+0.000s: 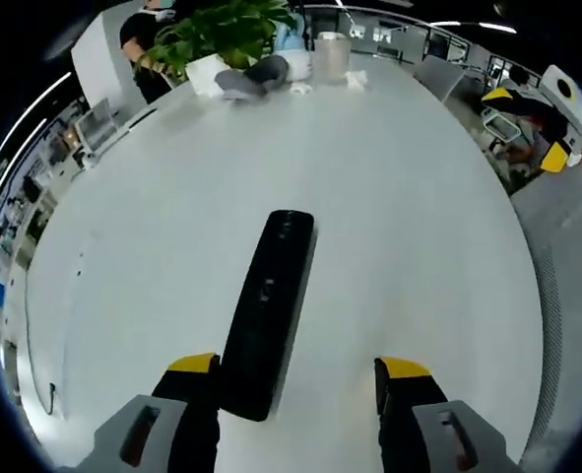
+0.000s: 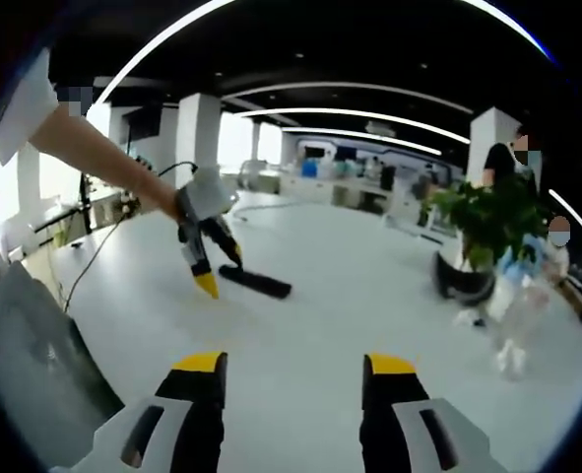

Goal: Press the specified remote control buttons in sequence, fully releasing each button before pressing the next.

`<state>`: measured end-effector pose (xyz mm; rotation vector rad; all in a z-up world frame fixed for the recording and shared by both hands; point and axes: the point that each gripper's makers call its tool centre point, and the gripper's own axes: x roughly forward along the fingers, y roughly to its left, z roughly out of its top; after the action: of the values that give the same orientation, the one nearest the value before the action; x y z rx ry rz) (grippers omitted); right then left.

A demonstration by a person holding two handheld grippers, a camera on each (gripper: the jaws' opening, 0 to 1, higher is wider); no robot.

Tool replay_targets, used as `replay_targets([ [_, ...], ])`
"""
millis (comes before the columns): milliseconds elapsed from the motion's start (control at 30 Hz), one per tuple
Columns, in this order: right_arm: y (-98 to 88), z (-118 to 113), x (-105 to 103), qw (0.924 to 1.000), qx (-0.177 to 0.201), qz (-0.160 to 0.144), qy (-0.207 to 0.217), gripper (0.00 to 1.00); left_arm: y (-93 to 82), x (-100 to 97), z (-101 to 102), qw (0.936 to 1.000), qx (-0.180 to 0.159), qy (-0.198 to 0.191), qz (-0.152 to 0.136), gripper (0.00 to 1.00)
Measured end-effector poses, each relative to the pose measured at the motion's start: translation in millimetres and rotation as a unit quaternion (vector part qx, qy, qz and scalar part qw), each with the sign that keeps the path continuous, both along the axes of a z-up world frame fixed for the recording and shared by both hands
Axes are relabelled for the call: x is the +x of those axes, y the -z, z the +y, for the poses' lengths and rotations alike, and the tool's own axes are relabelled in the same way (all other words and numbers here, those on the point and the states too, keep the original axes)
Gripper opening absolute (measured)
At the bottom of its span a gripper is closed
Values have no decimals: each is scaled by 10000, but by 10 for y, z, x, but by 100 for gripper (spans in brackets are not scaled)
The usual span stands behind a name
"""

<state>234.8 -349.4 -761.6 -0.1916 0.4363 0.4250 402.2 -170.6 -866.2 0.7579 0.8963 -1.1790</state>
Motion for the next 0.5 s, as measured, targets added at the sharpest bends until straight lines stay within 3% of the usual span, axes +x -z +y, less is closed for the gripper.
replay_targets([
  [133, -1, -14, 5, 10000, -8, -4, 29, 53, 11, -43, 6, 9999, 5, 29, 142, 54],
  [233, -8, -22, 13, 10000, -14, -22, 39, 53, -2, -86, 35, 9997, 47, 200, 103, 31],
  [267, -7, -18, 13, 10000, -7, -17, 31, 53, 6, -133, 38, 9995, 22, 219, 223, 26],
  [500, 2, -5, 25, 10000, -13, 17, -34, 52, 11, -138, 29, 9993, 40, 307, 193, 25],
])
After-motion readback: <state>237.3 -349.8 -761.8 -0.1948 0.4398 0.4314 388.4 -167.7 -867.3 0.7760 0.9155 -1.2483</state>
